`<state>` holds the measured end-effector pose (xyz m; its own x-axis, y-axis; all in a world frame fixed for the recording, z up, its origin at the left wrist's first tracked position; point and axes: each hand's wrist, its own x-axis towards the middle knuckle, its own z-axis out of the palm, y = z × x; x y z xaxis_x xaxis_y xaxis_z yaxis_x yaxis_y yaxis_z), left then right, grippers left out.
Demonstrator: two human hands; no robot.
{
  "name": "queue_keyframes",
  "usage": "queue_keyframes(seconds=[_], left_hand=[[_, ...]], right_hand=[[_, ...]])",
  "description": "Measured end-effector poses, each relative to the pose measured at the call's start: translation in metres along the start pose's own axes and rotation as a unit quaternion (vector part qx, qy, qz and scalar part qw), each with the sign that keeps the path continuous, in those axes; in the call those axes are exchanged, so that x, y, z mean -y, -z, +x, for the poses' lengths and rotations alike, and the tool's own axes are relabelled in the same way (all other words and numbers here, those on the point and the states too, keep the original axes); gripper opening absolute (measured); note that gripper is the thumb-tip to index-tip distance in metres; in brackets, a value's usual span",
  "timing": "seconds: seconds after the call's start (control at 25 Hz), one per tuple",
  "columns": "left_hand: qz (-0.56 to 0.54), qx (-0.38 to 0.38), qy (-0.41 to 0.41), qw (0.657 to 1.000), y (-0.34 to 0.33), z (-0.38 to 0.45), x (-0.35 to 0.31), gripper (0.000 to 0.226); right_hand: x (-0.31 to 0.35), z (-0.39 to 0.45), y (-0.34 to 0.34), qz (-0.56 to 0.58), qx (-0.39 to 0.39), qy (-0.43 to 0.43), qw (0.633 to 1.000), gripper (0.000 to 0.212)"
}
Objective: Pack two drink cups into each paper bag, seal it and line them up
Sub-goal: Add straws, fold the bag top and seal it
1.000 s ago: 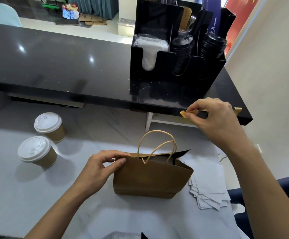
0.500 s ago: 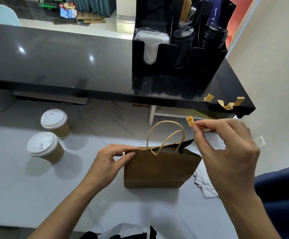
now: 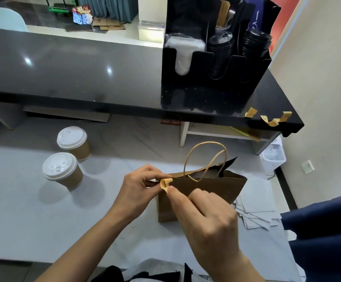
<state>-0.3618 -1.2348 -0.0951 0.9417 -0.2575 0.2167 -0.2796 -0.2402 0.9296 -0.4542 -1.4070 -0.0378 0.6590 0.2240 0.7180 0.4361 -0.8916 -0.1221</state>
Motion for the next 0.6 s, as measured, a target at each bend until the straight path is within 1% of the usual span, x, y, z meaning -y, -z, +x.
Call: queue_keyframes(seconds=[0.12, 0.28, 0.4, 0.6], left_hand=[[-0.002, -0.006, 0.013, 1.000, 0.001, -0.001, -0.001, 0.017], [-0.031, 0.003, 0.024, 0.999, 0.002, -0.004, 0.000, 0.024], [-0.032, 0.015, 0.014, 0.999, 0.003, -0.005, 0.001, 0.022], [-0.013, 0.026, 0.011, 1.000, 0.004, -0.005, 0.001, 0.018]], right_hand=[[-0.003, -0.007, -0.017, -0.041, 0.039, -0.015, 0.998, 0.022], [-0.008, -0.006, -0.030, -0.070, 0.033, -0.039, 0.996, 0.020], [-0.009, 0.000, -0.035, -0.085, 0.022, -0.042, 0.995, 0.013], [-0.011, 0.000, -0.032, -0.109, 0.058, -0.030, 0.992, 0.013]])
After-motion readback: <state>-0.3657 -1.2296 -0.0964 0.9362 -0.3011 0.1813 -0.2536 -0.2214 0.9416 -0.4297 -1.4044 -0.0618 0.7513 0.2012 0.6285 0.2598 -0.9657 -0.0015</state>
